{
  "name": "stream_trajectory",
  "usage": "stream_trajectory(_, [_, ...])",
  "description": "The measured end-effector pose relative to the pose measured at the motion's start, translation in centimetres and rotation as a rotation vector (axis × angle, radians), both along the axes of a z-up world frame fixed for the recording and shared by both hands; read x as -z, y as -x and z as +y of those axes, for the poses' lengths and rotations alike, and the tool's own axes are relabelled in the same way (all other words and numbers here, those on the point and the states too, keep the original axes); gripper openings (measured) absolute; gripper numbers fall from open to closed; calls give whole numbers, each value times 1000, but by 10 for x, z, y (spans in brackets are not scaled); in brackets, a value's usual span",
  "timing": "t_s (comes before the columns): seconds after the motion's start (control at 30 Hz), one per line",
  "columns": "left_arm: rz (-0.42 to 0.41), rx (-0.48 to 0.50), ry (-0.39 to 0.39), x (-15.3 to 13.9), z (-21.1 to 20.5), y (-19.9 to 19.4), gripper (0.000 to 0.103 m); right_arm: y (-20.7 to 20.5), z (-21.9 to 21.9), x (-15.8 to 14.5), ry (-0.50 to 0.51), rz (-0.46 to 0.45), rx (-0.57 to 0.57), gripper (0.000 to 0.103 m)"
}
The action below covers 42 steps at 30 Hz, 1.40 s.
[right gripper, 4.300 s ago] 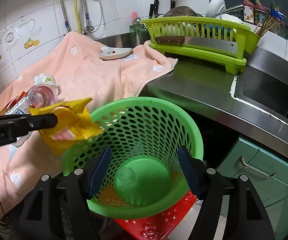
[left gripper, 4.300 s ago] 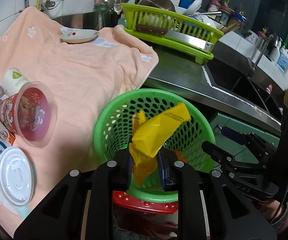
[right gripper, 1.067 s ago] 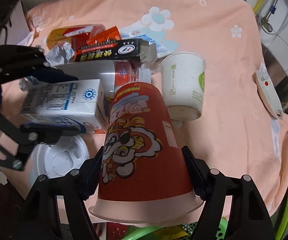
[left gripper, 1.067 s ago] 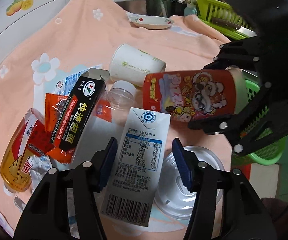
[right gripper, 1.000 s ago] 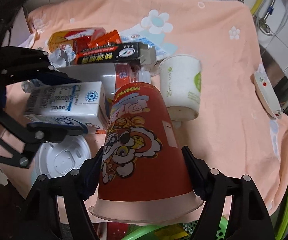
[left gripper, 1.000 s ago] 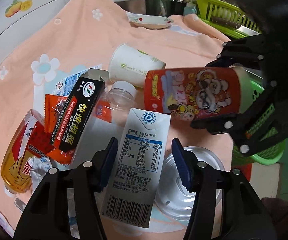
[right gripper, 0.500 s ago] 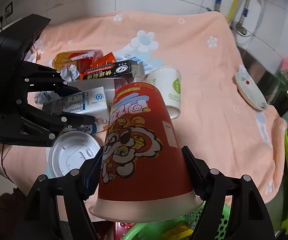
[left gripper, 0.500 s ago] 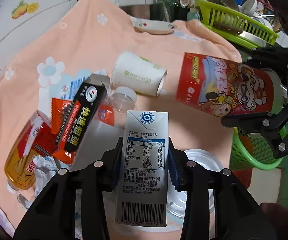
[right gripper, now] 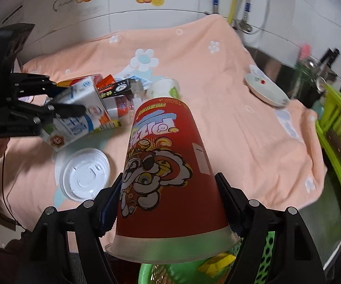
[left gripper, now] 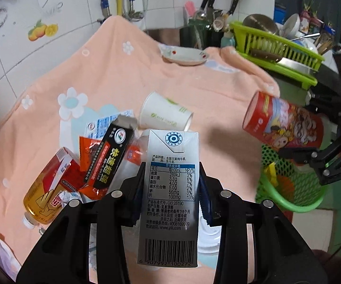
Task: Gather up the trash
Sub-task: 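Carry the red cup and milk carton over the green basket and release both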
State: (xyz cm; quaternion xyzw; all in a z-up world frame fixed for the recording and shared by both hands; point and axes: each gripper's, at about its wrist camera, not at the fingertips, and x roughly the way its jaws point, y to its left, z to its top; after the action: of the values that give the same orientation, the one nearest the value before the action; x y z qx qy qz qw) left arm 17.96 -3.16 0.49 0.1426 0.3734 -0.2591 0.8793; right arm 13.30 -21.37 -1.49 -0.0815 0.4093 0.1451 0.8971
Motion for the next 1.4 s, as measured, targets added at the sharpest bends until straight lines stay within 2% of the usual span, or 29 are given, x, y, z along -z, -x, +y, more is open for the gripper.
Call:
stream_trajectory(0.1, [-25,29,19,-10,-9,12,39,13,-13,7,-4,11,44,71])
stream_trajectory(0.43, [-30,138,83,-22,-56,46,39,64,-63,37,-20,46,207,72])
stream_trajectory(0.8, [15,238,106,-9,-117,71,39,92,-105,71,-32,74,332,72])
stream_trajectory(0.93, [29,262,112,-6,-132,75,39,96,-118,70,-56,62,364,77])
stream_trajectory(1.4, [95,298,114,17,-172,80,39,130,-123,56,-60,3,400,77])
